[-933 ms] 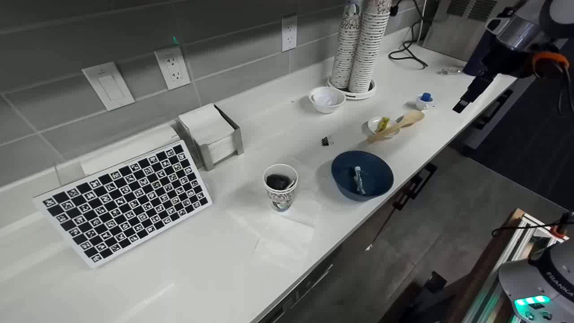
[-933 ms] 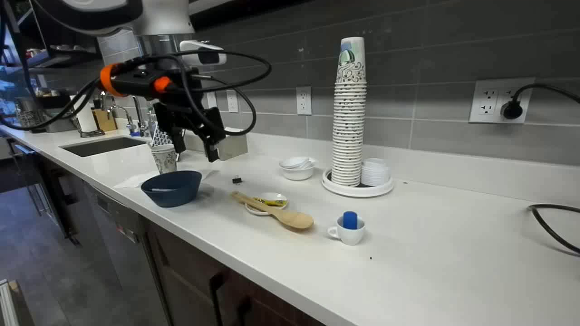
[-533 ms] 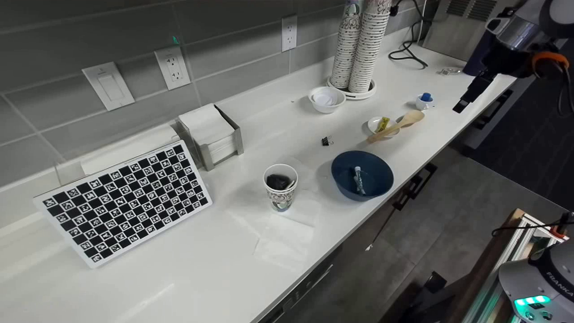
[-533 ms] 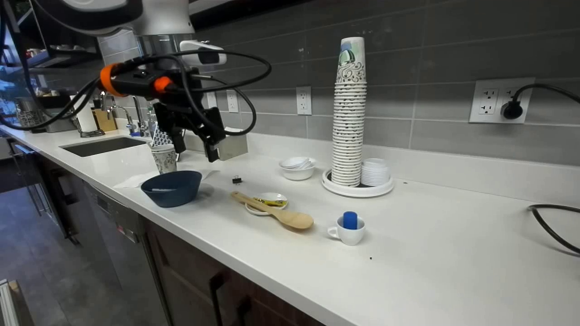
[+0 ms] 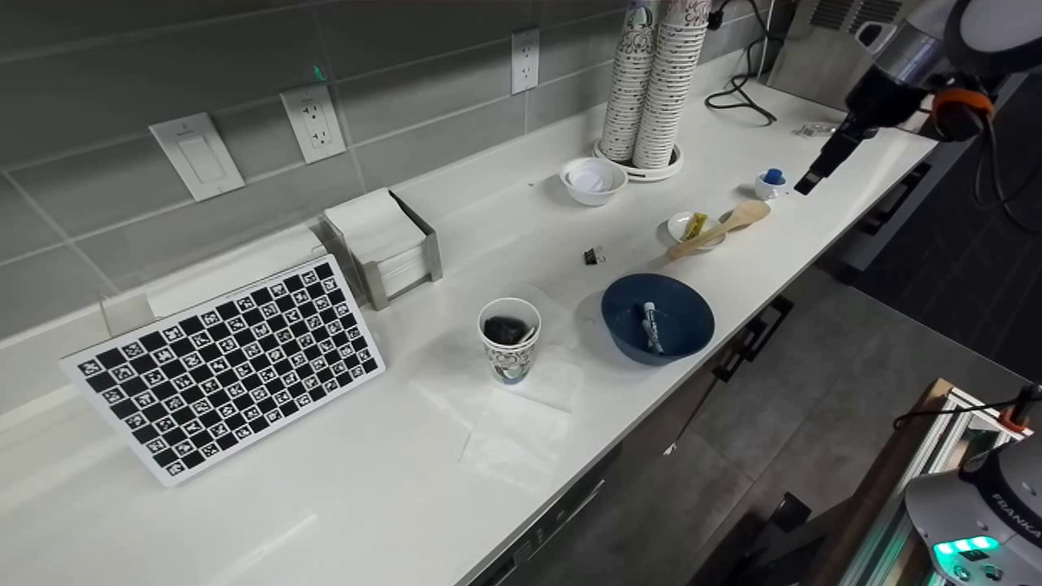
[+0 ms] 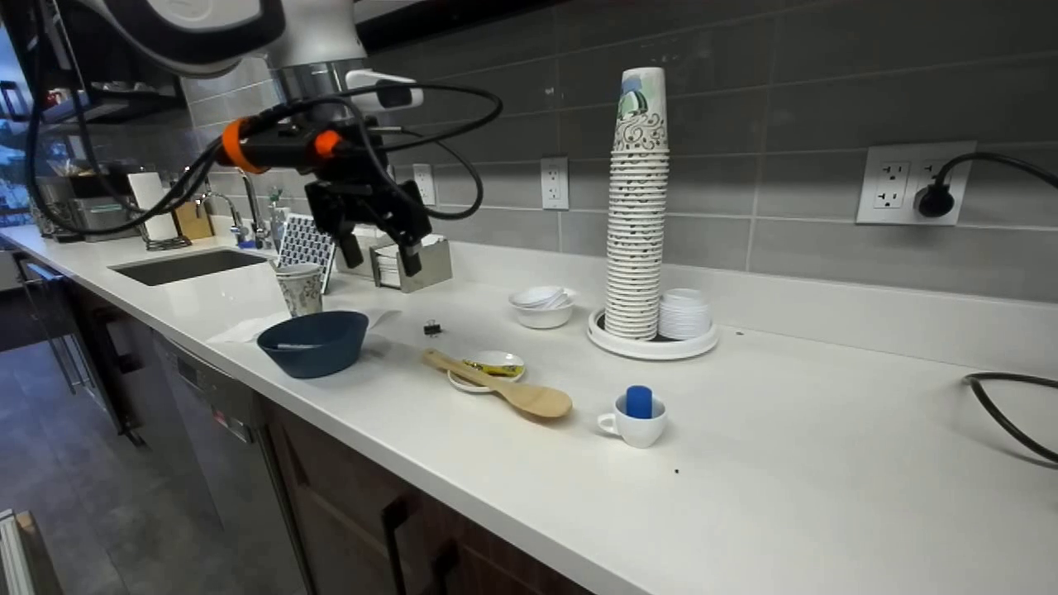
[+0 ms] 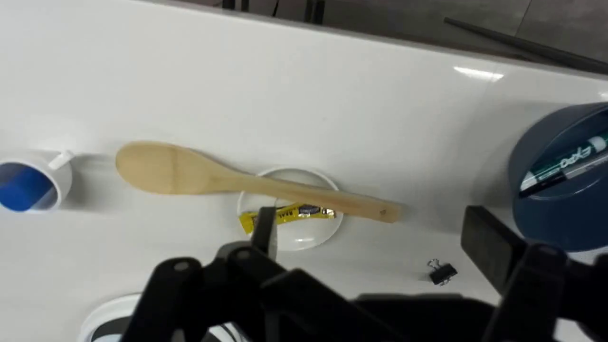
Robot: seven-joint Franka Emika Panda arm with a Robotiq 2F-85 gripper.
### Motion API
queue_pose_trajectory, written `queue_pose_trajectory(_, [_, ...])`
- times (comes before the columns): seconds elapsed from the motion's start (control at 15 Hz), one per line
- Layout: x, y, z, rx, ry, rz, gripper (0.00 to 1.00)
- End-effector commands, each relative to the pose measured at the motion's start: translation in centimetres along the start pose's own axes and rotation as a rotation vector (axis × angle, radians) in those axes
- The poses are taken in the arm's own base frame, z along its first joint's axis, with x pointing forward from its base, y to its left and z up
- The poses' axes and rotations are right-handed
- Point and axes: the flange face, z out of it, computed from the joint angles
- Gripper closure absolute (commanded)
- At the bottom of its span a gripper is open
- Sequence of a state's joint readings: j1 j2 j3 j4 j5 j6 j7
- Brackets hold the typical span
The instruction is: Put the clip on the white plate
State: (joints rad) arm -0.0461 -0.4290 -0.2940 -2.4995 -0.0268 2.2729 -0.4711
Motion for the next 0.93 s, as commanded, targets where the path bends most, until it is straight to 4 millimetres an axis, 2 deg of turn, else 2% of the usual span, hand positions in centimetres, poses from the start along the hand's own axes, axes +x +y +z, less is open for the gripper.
queue_pose_trajectory(0.0, [5.6, 1.7, 1.9, -0.048, 0.009, 0.023, 0.00])
queue_pose_trajectory(0.2, [9.8, 1.6, 4.9, -0.001, 0.018, 0.030, 0.00])
queue_pose_trajectory(0.27, [11.5, 0.6, 6.3, 0.040, 0.022, 0.005, 0.00])
queue_pose_trajectory(0.47, [16.1, -3.2, 8.6, 0.148, 0.052, -0.117, 0.00])
queue_pose_trajectory(0.6, [19.0, -4.7, 9.9, 0.177, 0.071, -0.179, 0.00])
queue_pose_trajectory(0.73, [20.6, -5.8, 10.4, 0.247, 0.068, -0.268, 0.00])
queue_pose_trajectory(0.8, [18.6, -6.2, 10.2, 0.183, 0.053, -0.200, 0.00])
queue_pose_trajectory(0.87, [19.4, -6.6, 10.6, 0.203, 0.054, -0.230, 0.00])
